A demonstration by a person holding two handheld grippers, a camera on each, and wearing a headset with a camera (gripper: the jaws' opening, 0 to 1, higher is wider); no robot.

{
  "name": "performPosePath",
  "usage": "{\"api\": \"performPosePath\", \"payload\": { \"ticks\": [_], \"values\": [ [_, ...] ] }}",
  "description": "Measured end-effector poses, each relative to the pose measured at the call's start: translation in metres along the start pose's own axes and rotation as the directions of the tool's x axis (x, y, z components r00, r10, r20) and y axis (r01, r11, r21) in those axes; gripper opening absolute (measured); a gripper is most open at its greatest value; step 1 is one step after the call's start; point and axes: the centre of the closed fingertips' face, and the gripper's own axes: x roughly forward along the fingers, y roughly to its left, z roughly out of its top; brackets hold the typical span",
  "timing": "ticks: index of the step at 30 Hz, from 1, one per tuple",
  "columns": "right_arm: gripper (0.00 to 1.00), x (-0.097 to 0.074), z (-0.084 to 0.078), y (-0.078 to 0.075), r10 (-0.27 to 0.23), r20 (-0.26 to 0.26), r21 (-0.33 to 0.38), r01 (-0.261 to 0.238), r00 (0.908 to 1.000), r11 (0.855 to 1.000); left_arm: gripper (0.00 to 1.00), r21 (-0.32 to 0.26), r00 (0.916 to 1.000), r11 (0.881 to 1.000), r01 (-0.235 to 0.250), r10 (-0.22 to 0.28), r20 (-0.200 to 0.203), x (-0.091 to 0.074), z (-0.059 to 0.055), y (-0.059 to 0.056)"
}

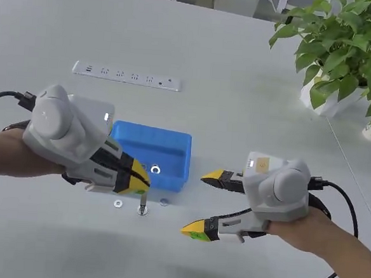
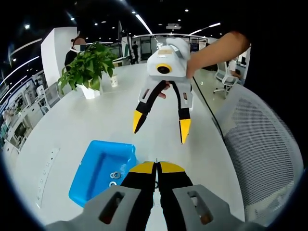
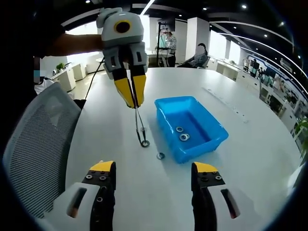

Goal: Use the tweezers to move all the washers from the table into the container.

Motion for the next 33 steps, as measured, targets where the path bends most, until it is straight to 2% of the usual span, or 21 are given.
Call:
{"api": "performPosePath", "payload": {
  "ticks": [11, 14, 29, 33],
  "values": [
    [0.64, 0.0009, 0.0001, -0.0014, 0.002, -0.001, -0.001, -0.002, 1.0000, 1.000, 0.05, -0.003, 1.0000, 1.000, 0.002, -0.002, 0.000, -0.0031, 0.0019, 0.0013],
    [0.64, 0.0011, 0.0006, -0.0004, 0.004, 0.001, -0.001, -0.004, 1.0000, 1.000, 0.05, -0.006, 0.9999, 1.000, 0.009, -0.009, -0.008, -0.0018, -0.0004, -0.0002],
    [0.64, 0.0046, -0.0001, 0.0032, 0.013, 0.005, 0.003, -0.013, 0.9999, 1.000, 0.05, -0.020, 0.9997, 1.000, 0.024, -0.024, 0.000, -0.0004, 0.0007, -0.0028],
    [0.63, 0.0052, 0.0010, 0.0036, 0.013, 0.008, 0.003, -0.013, 0.9999, 1.000, 0.05, -0.009, 0.9997, 1.000, 0.020, -0.020, -0.014, 0.0000, -0.0020, -0.0026]
  ]
}}
